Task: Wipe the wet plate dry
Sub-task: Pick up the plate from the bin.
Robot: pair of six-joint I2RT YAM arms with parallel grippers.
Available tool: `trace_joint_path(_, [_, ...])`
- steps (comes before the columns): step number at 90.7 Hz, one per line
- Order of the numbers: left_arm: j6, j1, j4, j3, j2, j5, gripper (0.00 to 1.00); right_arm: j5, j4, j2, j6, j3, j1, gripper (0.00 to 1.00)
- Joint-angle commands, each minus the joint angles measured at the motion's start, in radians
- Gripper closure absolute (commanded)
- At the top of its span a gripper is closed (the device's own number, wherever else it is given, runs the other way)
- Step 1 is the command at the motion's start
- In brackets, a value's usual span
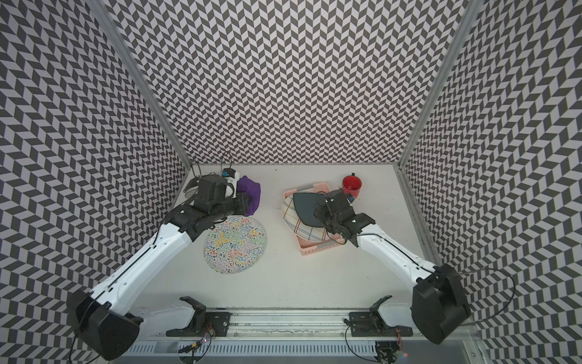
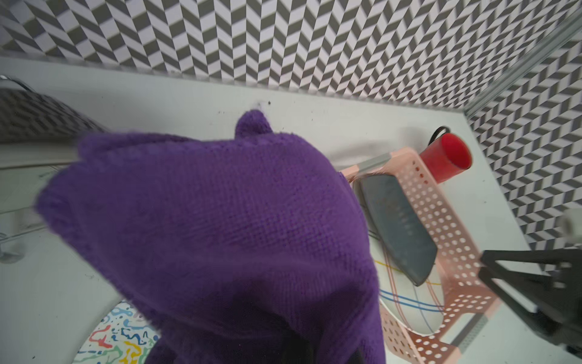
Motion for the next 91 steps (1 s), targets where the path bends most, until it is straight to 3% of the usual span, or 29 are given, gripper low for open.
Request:
trace_joint_path(1, [0.006,0.007,0.127,0.034,0.034,0.027,1.00,-0.091,-0.042,-0.024,0.101,-0.043,0.017,0.39])
trace_joint_path(9, [-0.011,0.007,0.151,0.036,0.065,0.054,1.00,-0.063,0.070,-0.054,0.262,-0.113,0.023,0.28])
trace_joint_path(16, [-0.018,0.007,0.184,0.019,0.060,0.066,1.00,-0.053,0.088,-0.027,0.329,-0.132,0.023,0.25])
trace_joint_path(47, [0.013,0.007,0.189,0.010,0.081,0.103,1.00,-0.030,0.211,0.132,0.343,-0.151,0.011,0.22])
trace_joint_path(91, [0.019,0.010,0.170,-0.012,0.060,0.106,1.00,-0.007,0.424,0.213,0.391,-0.281,-0.042,0.20])
